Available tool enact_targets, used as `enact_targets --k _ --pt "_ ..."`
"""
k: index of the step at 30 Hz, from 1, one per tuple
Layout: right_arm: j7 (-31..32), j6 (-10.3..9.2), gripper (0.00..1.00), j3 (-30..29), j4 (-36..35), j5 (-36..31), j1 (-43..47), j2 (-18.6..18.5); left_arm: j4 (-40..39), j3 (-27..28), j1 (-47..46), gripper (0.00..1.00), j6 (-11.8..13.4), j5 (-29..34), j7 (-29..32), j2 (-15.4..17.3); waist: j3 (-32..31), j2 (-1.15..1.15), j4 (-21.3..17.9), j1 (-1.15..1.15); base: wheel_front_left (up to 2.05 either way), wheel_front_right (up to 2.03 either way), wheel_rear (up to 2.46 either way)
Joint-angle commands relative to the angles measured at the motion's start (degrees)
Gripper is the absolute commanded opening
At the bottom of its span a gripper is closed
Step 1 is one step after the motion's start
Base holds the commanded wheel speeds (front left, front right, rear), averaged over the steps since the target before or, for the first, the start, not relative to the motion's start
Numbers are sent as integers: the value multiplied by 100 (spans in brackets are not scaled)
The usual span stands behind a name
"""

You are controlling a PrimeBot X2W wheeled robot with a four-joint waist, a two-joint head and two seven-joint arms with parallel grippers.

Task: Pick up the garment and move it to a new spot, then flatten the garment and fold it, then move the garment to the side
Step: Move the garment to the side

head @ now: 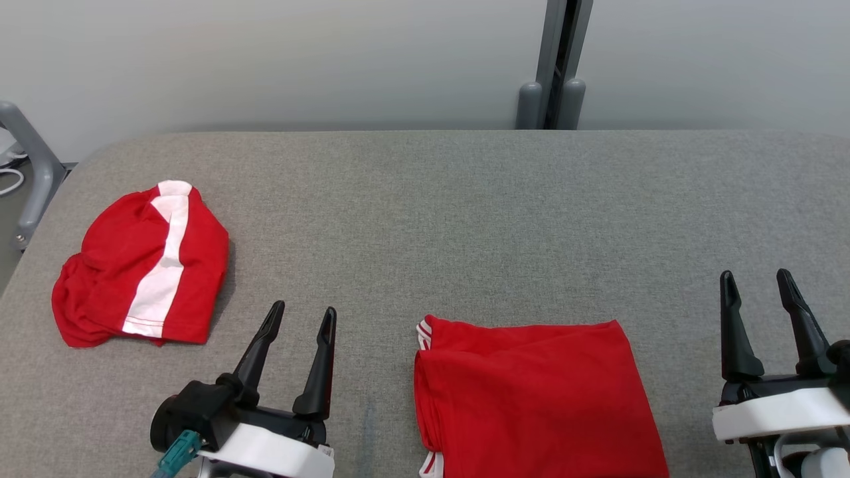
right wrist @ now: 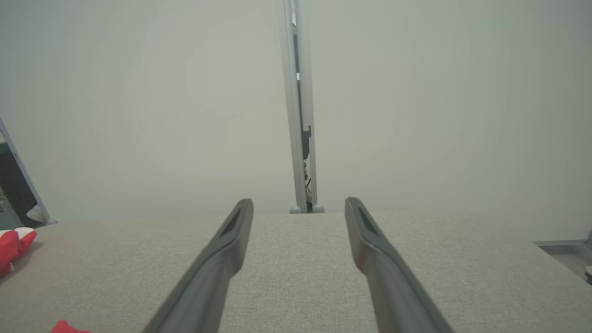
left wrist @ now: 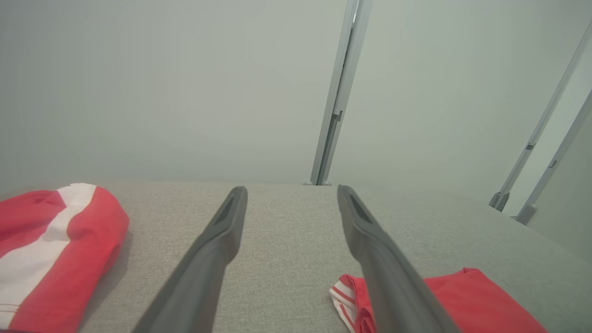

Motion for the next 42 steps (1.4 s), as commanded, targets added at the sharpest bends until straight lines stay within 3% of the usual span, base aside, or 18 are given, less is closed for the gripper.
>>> enact_targets --k 1,42 --pt "-34 -2 100 -7 -13 2 43 -7 -27 14 39 100 34 14 -24 20 -15 0 7 0 0 0 0" --pt "-34 -2 100 -13 11 132 -17 18 -61 7 22 100 -4 23 -24 19 -6 0 72 0 0 0 0"
